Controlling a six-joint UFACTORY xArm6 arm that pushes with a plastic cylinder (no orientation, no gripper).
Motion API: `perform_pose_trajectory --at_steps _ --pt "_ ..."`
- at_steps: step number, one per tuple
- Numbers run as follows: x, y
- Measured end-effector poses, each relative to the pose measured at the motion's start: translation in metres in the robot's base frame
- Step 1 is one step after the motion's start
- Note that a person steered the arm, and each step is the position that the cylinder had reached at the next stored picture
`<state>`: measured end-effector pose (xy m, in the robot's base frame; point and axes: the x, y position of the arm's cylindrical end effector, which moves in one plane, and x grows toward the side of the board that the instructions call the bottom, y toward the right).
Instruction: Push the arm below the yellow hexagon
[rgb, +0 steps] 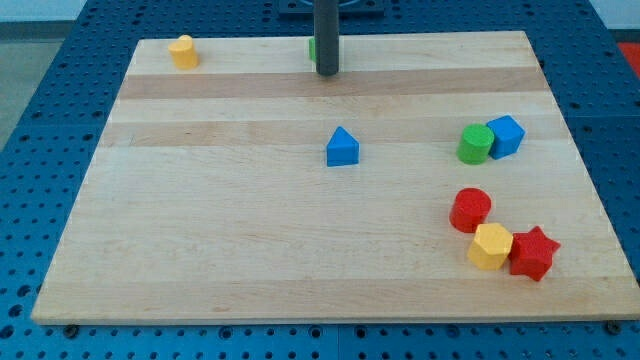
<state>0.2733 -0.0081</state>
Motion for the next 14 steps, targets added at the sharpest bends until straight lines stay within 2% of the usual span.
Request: perform_pose_trajectory --at_steps 2,4,6,11,12,14 --pt "0.054 0.003" --pt "0.079 0.053" --pt "0.129 0.061" --pt "0.307 0.068" --pt "0.327 0.099" --pt "0.337 0.149"
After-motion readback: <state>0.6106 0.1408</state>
